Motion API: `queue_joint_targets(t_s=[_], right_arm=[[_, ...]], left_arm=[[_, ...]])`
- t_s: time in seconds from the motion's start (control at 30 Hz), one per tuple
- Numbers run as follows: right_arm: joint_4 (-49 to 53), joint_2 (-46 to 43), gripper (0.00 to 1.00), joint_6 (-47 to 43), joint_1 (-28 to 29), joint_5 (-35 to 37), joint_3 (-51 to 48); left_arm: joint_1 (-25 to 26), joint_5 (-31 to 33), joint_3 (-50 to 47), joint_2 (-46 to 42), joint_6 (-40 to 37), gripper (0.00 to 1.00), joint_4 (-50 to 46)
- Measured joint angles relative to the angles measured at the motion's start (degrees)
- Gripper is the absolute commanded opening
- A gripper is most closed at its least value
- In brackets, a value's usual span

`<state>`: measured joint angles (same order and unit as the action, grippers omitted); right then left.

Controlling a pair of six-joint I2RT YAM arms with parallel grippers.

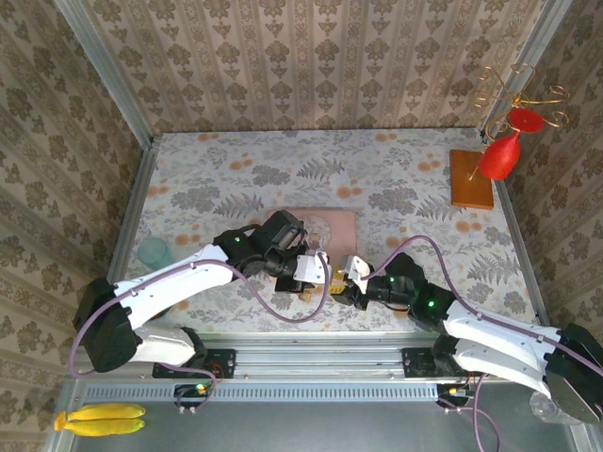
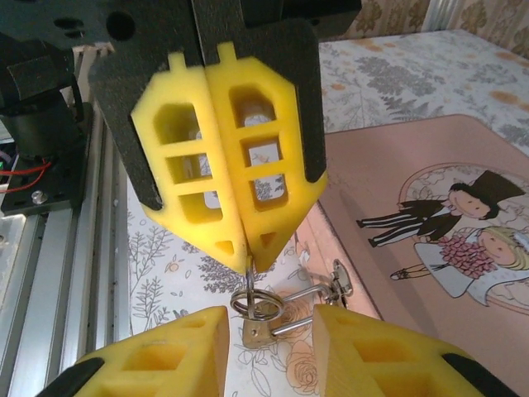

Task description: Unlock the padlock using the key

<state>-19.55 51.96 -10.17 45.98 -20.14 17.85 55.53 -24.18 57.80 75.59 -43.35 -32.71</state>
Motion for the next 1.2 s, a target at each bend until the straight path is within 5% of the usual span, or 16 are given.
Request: queue_joint_targets(t_s=[0.37,0.87,1.2], right_arm=[[-0.5,1.7,0.42,1.0,0.5,-1.3,0.9],[-0.4,1.7,0.15,1.5,0.8,-1.3,1.2],[3.6,0.0,0.07,1.3,0.8,-1.0,2.3]], left_arm=[[0.0,0.0,-0.3,0.0,0.0,0.0,0.1],[0.4,-0.9,-0.9,0.0,0.0,0.0,0.2],[0.4,-0.6,-1.0,0.0,0.0,0.0,1.1]])
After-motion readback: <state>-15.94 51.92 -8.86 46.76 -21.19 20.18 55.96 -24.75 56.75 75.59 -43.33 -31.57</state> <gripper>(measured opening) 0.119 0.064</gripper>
